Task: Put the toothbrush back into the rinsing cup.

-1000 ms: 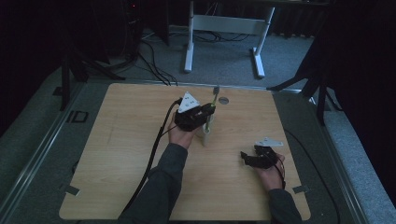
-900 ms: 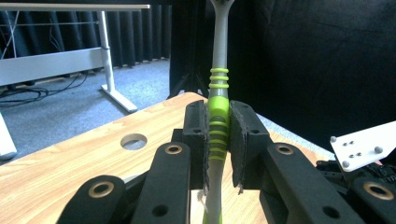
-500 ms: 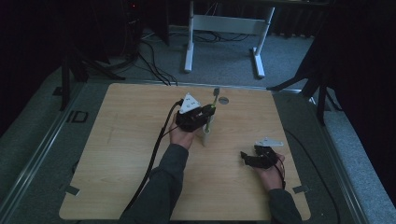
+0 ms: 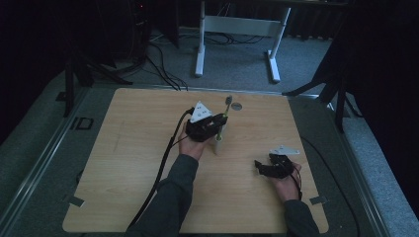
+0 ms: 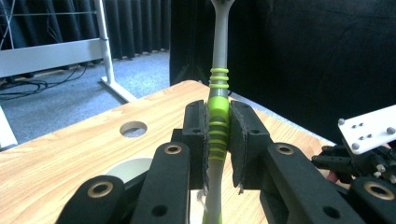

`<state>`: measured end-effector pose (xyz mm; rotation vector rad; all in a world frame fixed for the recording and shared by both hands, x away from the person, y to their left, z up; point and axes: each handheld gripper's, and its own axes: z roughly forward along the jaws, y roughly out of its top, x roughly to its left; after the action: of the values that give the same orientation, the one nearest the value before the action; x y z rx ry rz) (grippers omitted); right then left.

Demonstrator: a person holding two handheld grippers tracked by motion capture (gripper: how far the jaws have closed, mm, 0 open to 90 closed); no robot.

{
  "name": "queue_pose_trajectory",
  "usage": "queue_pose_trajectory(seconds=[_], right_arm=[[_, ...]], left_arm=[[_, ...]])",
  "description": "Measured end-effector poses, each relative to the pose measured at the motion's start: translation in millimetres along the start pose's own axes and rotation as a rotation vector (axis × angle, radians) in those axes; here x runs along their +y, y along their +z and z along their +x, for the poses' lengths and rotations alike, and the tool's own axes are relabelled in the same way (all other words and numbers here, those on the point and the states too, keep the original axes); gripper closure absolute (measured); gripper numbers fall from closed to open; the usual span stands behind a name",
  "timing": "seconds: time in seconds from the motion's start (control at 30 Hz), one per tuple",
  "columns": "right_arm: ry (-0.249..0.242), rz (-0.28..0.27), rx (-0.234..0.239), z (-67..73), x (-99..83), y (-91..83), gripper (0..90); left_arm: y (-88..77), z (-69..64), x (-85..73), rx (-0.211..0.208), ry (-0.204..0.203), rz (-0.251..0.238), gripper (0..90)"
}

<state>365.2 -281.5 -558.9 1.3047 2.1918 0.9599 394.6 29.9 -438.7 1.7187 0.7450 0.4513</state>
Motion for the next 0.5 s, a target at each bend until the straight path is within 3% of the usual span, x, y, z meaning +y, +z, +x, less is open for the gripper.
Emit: queue_pose_trajectory(seconds=[0.33, 0.4, 0.47, 0.5], right_arm=[[0.0, 0.0, 0.0, 0.0, 0.0, 0.0, 27.6], [-0.001, 0.0, 0.0, -0.1, 0.0, 0.0, 27.6], [-0.003, -0.001, 0.0, -0.2, -0.1, 0.1, 27.4], [-0.002, -0.001, 0.001, -0.1, 0.0, 0.1, 27.4]], left_arm=[[-2.8, 2.6, -8.8, -0.01, -0.004, 0.041, 76.7], [-4.3, 1.4, -13.8, -0.023, 0.012, 0.073, 62.4], [-6.8, -1.3, -19.7, 0.016, 0.039, 0.119, 43.2], [-8.4, -1.2, -22.1, 0.015, 0.037, 0.131, 39.3]])
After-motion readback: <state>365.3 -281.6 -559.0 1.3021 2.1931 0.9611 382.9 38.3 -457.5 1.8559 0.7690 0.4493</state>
